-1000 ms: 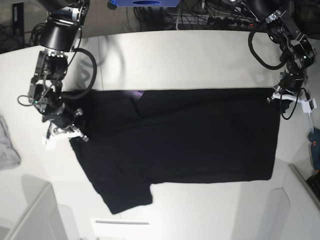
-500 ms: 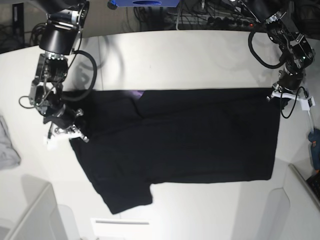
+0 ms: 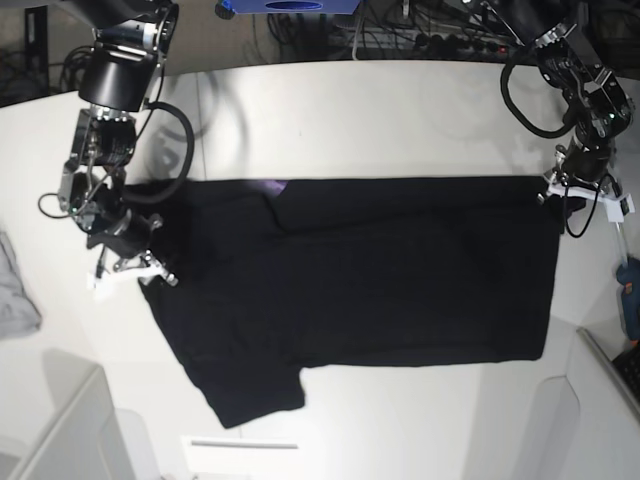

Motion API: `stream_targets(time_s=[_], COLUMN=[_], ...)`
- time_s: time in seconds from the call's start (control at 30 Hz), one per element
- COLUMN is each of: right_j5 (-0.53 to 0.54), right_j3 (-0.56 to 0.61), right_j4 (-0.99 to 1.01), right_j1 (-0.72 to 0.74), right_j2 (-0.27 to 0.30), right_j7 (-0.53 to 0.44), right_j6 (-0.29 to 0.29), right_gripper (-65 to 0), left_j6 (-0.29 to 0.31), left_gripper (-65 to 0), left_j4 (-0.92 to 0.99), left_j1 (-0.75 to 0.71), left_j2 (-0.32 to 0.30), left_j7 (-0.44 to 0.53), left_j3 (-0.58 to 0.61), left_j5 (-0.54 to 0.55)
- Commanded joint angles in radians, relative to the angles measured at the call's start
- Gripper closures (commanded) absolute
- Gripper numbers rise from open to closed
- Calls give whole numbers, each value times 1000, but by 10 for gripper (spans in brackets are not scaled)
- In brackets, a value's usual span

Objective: Fold the T-shirt properly
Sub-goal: 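Open both grippers and regrasp the folded shoulder edge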

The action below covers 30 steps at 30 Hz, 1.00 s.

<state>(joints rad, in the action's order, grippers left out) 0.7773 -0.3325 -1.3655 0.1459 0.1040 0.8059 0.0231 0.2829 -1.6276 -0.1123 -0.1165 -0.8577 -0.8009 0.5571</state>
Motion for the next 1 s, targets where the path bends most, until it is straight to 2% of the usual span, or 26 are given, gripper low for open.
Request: stream_targets(time_s=[0.0, 0.17, 0.27, 0.47, 0.57, 0.63, 0.67, 0.8, 0.97], right_j5=[15, 15, 15, 18, 18, 20, 21, 21, 20], right_j3=[-10, -12, -14, -14, -14, -12, -12, -14, -15], right_j4=[-16, -25, -82, -272, -357, -406, -424, -440, -397], right_j1=[22, 8, -35, -199, -296, -361, -389, -454, -469], right_j2=[10, 13, 13, 4, -22, -36, -45, -83, -108], right_j7=[-16, -20, -69, -167, -225, -254, -260, -262, -263], right_j6=[-5, -5, -5, 10, 120, 165, 177, 206, 209], right_gripper=[-209, -209, -209, -207, -210, -213, -215, -216, -216], left_j6=[3, 5, 5, 8, 11, 14, 31, 161, 233], left_gripper=[-272, -446, -489, -489, -487, -487, -487, -487, -485], left_j4=[-15, -13, -13, -69, -105, -115, -115, -90, -56], left_j1=[24, 44, 72, 21, -31, -71, -89, -149, -181], left_j2=[-15, -15, -15, -10, -2, 10, 10, 16, 16], left_j7=[22, 22, 22, 19, 19, 19, 19, 19, 19], left_j3=[-2, -2, -2, -41, -107, -147, -167, -243, -295], left_j5=[17, 21, 19, 25, 27, 27, 27, 27, 19])
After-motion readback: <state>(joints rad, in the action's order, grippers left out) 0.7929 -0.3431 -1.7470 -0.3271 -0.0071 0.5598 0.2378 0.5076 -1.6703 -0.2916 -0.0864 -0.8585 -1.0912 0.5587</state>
